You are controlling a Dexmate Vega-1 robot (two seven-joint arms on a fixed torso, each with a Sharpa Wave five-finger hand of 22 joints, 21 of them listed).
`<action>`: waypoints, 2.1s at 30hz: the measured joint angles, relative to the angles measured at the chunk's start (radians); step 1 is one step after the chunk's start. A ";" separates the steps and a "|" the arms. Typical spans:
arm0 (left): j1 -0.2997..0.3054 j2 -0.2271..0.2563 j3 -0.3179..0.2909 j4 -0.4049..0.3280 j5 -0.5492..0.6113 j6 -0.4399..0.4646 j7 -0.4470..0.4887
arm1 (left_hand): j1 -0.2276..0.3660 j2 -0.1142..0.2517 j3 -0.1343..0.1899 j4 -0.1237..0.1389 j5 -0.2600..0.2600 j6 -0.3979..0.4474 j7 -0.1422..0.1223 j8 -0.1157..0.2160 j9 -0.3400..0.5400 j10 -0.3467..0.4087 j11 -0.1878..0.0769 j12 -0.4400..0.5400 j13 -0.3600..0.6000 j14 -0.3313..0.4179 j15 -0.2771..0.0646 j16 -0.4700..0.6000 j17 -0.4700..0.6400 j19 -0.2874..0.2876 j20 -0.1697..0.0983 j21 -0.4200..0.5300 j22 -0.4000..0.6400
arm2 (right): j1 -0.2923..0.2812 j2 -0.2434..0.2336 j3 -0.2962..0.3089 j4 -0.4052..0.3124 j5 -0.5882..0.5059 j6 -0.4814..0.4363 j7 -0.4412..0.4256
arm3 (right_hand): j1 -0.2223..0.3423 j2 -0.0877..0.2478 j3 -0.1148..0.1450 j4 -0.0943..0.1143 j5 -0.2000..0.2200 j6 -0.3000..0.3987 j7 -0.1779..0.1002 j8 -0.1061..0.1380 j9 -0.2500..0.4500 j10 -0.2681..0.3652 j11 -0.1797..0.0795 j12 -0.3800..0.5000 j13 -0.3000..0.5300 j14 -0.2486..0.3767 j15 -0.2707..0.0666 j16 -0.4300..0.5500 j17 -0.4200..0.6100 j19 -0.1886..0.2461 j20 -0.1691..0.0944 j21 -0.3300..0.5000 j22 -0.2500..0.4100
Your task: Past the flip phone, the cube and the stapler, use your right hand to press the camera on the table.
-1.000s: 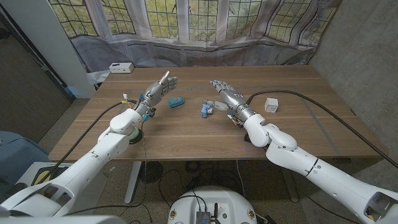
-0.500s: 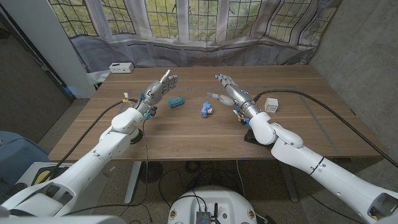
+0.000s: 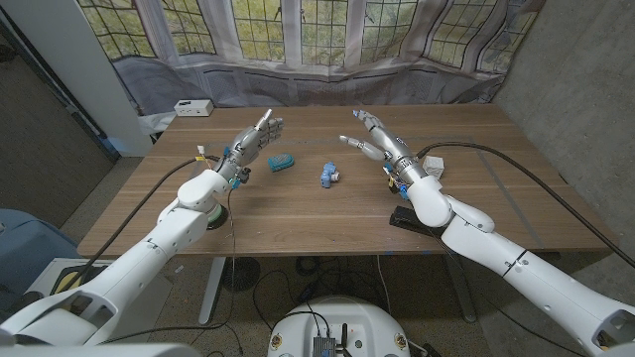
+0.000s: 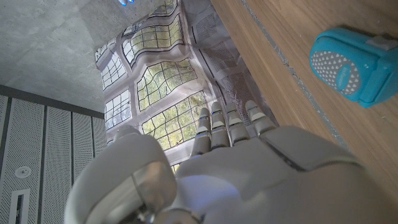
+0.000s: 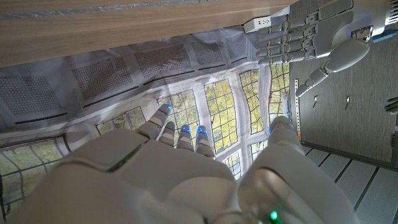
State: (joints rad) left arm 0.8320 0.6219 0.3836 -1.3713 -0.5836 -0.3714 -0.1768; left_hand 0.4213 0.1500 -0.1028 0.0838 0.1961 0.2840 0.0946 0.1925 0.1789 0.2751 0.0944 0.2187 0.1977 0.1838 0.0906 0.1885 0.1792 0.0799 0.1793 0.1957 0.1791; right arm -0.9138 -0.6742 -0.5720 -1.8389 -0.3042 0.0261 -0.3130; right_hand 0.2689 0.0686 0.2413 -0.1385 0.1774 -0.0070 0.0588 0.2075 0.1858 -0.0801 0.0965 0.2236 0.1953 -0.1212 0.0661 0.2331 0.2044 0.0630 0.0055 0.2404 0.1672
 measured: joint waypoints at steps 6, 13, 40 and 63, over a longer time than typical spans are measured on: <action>-0.004 0.001 0.000 -0.006 0.002 0.010 0.004 | 0.000 0.000 0.003 -0.003 0.000 0.000 0.000 0.000 0.000 0.000 0.000 0.000 0.000 0.000 0.000 0.000 0.000 0.000 0.000 0.000 0.000 | -0.004 0.002 0.023 0.018 0.053 0.045 0.000 | 0.000 0.000 -0.004 -0.004 0.000 0.023 0.002 0.004 0.000 0.016 0.002 0.006 -0.004 0.011 0.000 0.000 0.000 0.005 0.005 0.000 0.000; -0.014 0.001 0.000 -0.007 0.001 0.016 0.004 | 0.000 0.000 0.003 -0.003 0.000 0.000 0.000 0.000 0.000 0.000 0.000 0.000 0.000 0.000 0.000 0.000 0.000 0.000 0.000 0.000 0.000 | -0.006 0.010 0.044 0.039 0.110 0.093 0.006 | 0.004 -0.004 -0.004 -0.004 0.000 0.089 -0.007 0.023 0.000 0.030 -0.009 0.006 -0.005 0.025 -0.003 0.000 -0.005 0.022 0.003 -0.005 0.000; -0.017 -0.005 -0.006 -0.021 0.007 0.029 0.040 | -0.005 -0.005 0.007 0.002 0.000 0.000 0.000 0.000 0.000 0.000 0.000 0.000 0.000 0.000 0.000 0.000 0.000 0.000 0.000 0.000 0.000 | 0.016 0.053 0.124 0.204 0.428 0.297 0.133 | -0.003 -0.011 -0.008 0.001 0.000 0.089 0.004 0.016 0.000 0.064 0.004 0.006 -0.009 0.048 -0.002 0.000 -0.005 0.041 -0.005 -0.012 0.000; -0.004 -0.010 -0.013 -0.032 0.013 0.029 0.073 | -0.005 -0.005 0.007 0.002 0.000 -0.011 0.011 -0.008 0.000 0.000 0.000 0.000 0.000 0.000 0.000 0.000 0.000 0.000 0.000 0.000 0.000 | 0.050 0.092 0.163 0.338 0.681 0.373 0.284 | -0.020 -0.028 -0.027 0.012 0.000 0.152 0.009 0.015 0.000 0.102 0.016 0.006 -0.009 0.071 0.000 0.004 -0.002 0.059 -0.002 -0.020 0.003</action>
State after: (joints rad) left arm 0.8281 0.6116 0.3705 -1.4038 -0.5705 -0.3422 -0.1040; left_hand 0.4161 0.1447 -0.0961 0.0855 0.1962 0.2730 0.1056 0.1846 0.1789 0.2750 0.0945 0.2187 0.1977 0.1839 0.0907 0.1885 0.1792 0.0799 0.1793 0.1957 0.1791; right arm -0.8642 -0.5823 -0.4092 -1.5011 0.3768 0.3990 -0.0291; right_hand 0.2491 0.0408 0.2139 -0.1266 0.1774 0.1449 0.0677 0.2230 0.1862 0.0218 0.1127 0.2293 0.1861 -0.0499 0.0661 0.2370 0.2026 0.1217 0.0037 0.2206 0.1702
